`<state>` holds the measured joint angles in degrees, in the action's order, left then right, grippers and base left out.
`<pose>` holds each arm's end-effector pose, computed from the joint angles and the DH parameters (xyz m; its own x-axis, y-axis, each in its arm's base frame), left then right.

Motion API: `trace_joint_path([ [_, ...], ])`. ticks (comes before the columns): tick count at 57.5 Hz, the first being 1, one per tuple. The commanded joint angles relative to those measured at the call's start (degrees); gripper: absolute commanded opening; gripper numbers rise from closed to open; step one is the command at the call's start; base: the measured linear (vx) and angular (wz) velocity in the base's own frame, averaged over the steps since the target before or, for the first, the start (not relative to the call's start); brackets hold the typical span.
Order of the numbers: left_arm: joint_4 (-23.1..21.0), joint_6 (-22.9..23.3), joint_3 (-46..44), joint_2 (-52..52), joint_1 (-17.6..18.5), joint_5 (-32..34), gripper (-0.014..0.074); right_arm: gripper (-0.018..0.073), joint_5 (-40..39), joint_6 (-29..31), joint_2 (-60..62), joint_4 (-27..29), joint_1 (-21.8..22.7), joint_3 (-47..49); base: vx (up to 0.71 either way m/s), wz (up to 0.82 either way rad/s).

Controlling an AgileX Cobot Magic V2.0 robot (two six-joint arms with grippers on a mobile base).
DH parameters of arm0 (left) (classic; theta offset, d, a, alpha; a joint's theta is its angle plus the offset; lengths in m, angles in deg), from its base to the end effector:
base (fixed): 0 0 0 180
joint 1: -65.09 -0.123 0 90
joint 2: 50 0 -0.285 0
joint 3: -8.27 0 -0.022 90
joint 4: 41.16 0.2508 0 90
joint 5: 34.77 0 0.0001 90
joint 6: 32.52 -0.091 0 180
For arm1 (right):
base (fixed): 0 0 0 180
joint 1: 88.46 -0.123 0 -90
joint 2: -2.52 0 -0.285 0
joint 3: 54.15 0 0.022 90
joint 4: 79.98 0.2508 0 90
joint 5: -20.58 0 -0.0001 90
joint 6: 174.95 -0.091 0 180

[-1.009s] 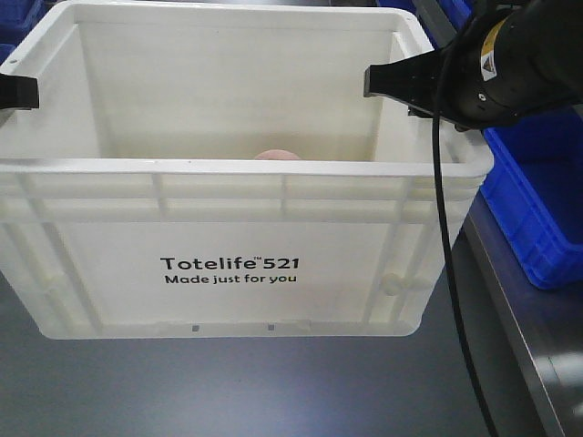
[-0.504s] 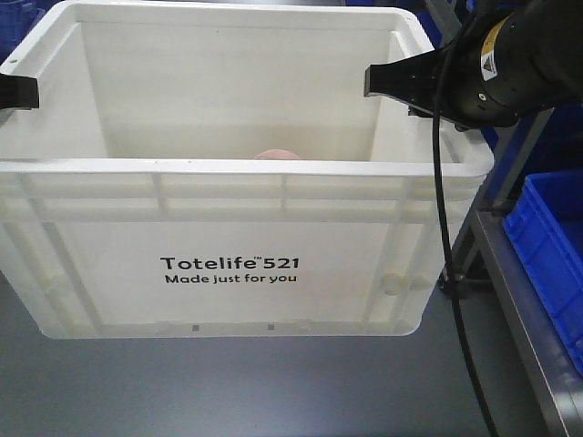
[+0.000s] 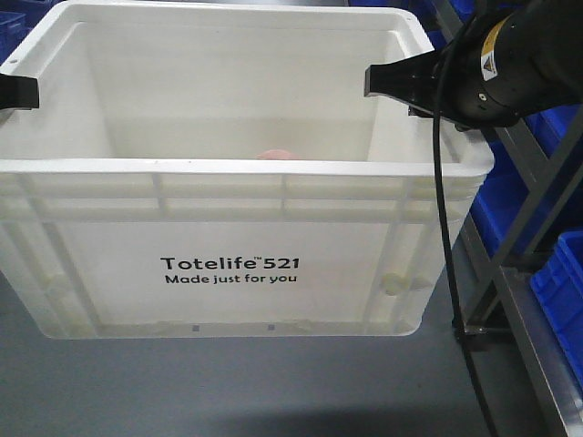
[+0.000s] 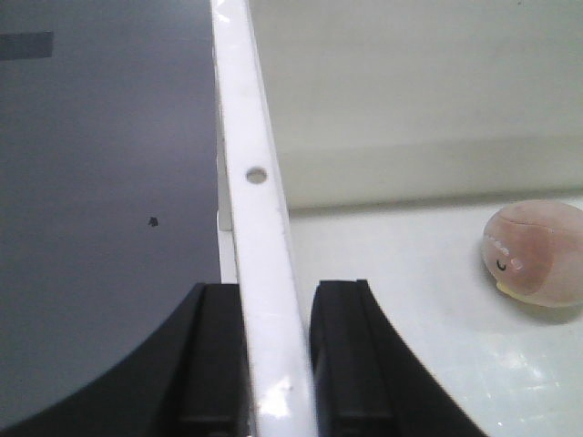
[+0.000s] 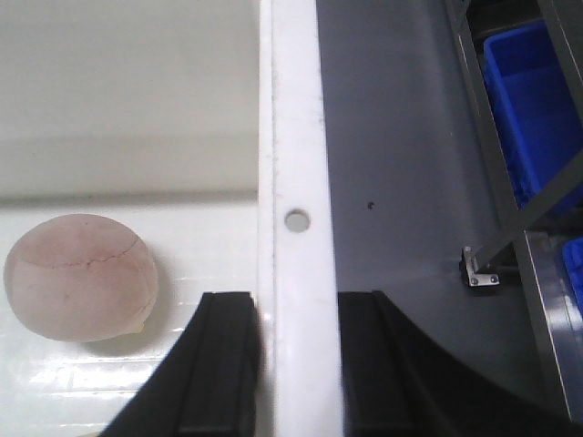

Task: Place moving items into box and shelve
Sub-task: 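Hold the tote rims with both grippers while the base turns along the shelving, then hold the tote with both grippers while driving alongside the blue-bin shelves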

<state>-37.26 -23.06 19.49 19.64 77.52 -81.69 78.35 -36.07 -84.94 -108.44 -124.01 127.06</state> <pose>0.2127 -0.0422 0.3961 -0.6141 0.0144 -0.7891 0.1047 0.9925 -0.0634 0.2564 0.1381 0.3817 -0.7067 -0.0297 -0.7069 -0.0279 0.9995 -0.0142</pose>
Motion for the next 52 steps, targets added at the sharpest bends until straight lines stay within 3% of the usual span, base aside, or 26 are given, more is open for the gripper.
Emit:
trace_joint_path([
  [1,-0.7,-1.6,-2.5,-1.7,0.5,8.5,0.013,0.0127,-5.7,0.5,2.2,-5.8,0.0,2.6,0.37,0.01],
  [52,-0.7,-1.6,-2.5,-1.7,0.5,8.4,0.013,0.0127,-5.7,0.5,2.2,-5.8,0.0,2.6,0.37,0.01],
])
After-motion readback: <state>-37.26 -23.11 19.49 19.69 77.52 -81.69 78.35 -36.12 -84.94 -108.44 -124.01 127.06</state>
